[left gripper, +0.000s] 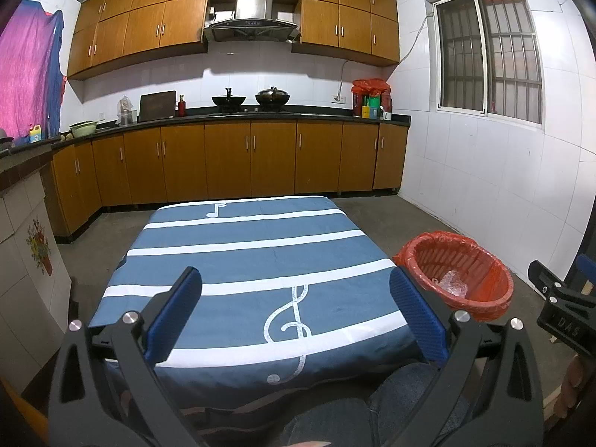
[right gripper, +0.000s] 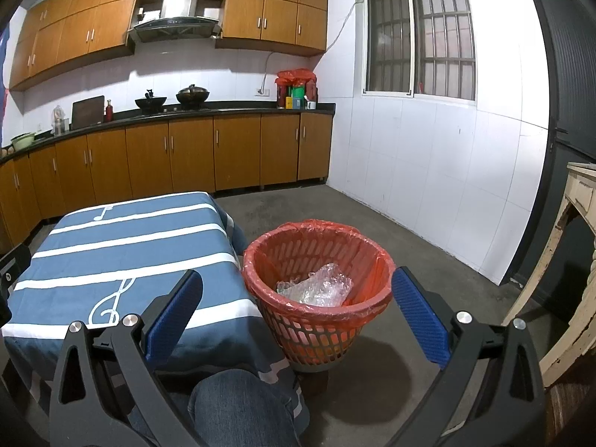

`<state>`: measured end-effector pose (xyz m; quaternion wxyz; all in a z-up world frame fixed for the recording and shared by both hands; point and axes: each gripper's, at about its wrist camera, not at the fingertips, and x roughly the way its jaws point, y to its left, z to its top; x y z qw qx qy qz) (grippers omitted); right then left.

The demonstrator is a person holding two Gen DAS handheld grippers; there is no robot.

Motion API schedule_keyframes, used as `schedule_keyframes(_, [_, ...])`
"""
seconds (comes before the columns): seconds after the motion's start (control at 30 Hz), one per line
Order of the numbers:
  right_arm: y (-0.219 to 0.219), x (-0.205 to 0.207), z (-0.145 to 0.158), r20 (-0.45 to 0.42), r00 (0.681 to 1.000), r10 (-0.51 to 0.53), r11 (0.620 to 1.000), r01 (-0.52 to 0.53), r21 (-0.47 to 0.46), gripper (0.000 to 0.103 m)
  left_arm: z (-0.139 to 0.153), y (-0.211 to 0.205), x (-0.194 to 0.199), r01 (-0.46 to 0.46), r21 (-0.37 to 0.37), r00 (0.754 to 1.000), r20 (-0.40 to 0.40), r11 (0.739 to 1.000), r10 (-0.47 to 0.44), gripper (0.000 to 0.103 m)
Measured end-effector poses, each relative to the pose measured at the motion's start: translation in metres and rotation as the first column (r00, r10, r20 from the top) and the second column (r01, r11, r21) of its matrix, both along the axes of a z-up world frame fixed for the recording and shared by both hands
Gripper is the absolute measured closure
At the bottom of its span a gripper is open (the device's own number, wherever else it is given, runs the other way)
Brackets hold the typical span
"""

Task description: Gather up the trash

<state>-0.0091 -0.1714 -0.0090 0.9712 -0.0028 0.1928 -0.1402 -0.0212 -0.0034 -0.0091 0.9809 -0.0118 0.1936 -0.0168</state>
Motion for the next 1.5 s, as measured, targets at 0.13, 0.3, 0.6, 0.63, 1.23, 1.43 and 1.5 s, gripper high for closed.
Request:
schedule_keyframes(0.13, [-0.0010,0.0000,-0.0004,0.000,1.000,-0.002,1.000,0.002,0.002,0.002,0.0002,-0.0004,-0.0003,0.000,-0.001,1.000,0.001,1.000,0.000,0.004])
schedule_keyframes(0.3, [-0.0023,-0.0018,-0.0034,-0.001,1.000,-0.007,1.000,0.007,0.011,0.002,0.0001,-0.0022,-0.0008,0.006,0.003,1.000,0.000,1.000,-0.006,0.004])
schedule_keyframes(0.6, [-0.0051,-0.0005,-0.0023,0.000,1.000,-0.008,1.000,0.008,0.014,0.002,0.0006,-0.0046,-0.0019,0.007,0.006,1.000,0.001,1.000,-0.007,0.004])
schedule_keyframes(0.63, [-0.0050,-0.0006,-0.0023,0.001,1.000,-0.008,1.000,0.008,0.014,0.002,0.0005,-0.0048,-0.0021,0.007,0.006,1.000,0.002,1.000,-0.007,0.004])
schedule_keyframes(1.23, [-0.0071,0.0000,-0.0005,0.001,1.000,-0.009,1.000,0.009,0.016,0.002,0.0013,-0.0053,-0.0014,0.008,0.005,1.000,0.001,1.000,-0.008,0.004])
schedule_keyframes(1.43, [-0.0074,-0.0001,-0.0004,0.001,1.000,-0.008,1.000,0.008,0.017,0.002,0.0012,-0.0059,-0.0016,0.008,0.006,1.000,0.001,1.000,-0.008,0.004])
schedule_keyframes(1.5, [-0.0071,-0.0004,-0.0004,0.001,1.000,-0.009,1.000,0.008,0.017,0.002,0.0012,-0.0060,-0.0015,0.008,0.007,1.000,0.000,1.000,-0.008,0.004])
